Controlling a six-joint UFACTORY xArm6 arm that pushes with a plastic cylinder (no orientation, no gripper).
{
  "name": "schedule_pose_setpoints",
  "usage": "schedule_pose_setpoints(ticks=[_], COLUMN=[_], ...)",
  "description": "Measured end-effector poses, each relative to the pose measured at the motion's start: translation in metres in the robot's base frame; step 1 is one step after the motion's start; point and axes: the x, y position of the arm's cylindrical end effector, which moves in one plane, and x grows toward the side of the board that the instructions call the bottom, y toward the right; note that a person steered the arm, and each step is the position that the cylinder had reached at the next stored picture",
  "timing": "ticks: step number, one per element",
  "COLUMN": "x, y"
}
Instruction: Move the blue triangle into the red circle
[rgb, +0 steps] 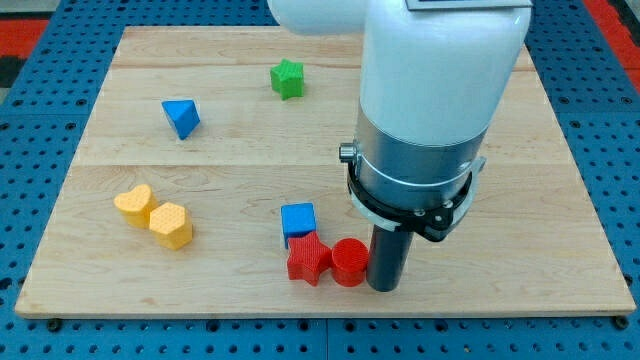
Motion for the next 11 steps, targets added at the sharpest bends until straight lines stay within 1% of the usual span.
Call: schedule_pose_setpoints(ticks=[1, 3, 7, 8, 9, 10, 11], x=[-0.012, -0.111, -0.253, -0.294, -0.277, -0.240, -0.218], y=[0.025, 0.024, -0.177, -0.270, -0.356, -0.343, -0.249])
